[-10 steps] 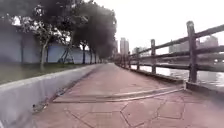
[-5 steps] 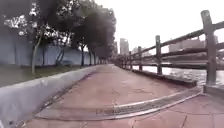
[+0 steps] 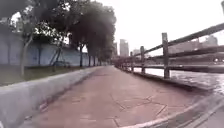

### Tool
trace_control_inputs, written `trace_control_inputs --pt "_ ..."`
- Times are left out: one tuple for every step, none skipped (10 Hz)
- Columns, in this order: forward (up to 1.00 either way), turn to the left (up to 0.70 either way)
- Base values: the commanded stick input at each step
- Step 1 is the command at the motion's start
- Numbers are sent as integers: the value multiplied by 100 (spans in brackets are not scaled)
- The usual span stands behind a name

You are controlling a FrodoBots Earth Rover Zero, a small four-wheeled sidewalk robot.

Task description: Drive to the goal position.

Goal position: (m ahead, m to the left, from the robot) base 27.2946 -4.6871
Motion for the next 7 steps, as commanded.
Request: trace_control_inputs --pt "100 0" --pt "100 0" --pt "100 0" --pt "100 0" --pt "100 0" --pt "100 0" --pt "100 0"
